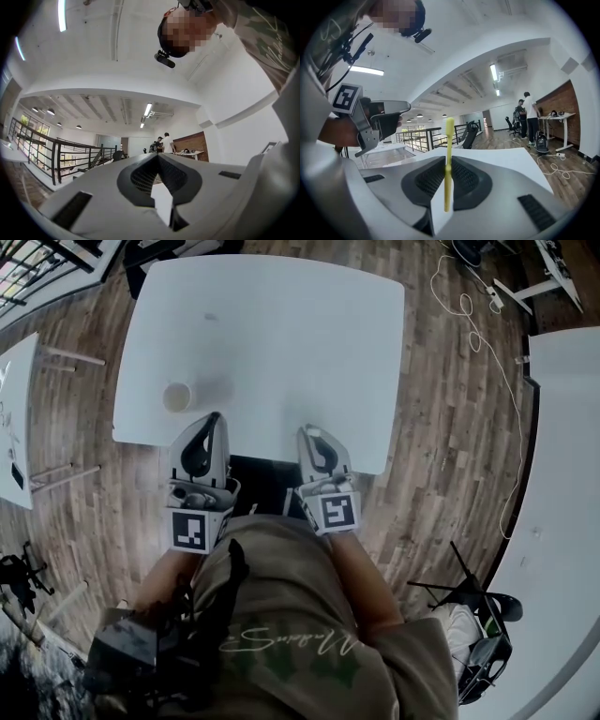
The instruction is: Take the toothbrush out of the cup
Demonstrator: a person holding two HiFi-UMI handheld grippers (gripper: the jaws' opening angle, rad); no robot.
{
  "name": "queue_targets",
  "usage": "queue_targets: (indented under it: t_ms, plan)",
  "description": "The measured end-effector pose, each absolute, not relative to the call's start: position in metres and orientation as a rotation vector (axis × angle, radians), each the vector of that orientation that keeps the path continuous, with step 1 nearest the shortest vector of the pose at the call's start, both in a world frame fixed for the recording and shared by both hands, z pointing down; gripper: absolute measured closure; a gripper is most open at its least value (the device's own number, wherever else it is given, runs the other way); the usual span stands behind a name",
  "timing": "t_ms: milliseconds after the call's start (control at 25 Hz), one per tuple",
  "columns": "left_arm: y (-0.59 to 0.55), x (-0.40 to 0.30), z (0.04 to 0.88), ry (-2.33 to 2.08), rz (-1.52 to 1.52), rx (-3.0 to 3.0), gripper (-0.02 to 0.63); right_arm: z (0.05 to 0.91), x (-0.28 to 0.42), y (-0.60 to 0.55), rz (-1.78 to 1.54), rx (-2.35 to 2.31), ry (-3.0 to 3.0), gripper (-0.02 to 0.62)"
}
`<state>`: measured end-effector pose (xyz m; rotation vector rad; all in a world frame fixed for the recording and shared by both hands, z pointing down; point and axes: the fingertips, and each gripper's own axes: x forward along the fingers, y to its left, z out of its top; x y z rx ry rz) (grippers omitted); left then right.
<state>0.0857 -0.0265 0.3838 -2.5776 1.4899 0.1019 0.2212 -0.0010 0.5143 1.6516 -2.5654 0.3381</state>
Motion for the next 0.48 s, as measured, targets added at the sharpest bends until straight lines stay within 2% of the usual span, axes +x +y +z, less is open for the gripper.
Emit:
queue_targets:
  t_ms: [480]
  plan:
    - [-0.033, 0.08, 0.431, 1.539, 0.097, -2.56, 0.594, 0.572, 0.213, -0.005, 0.422, 1.532, -2.563, 0.557]
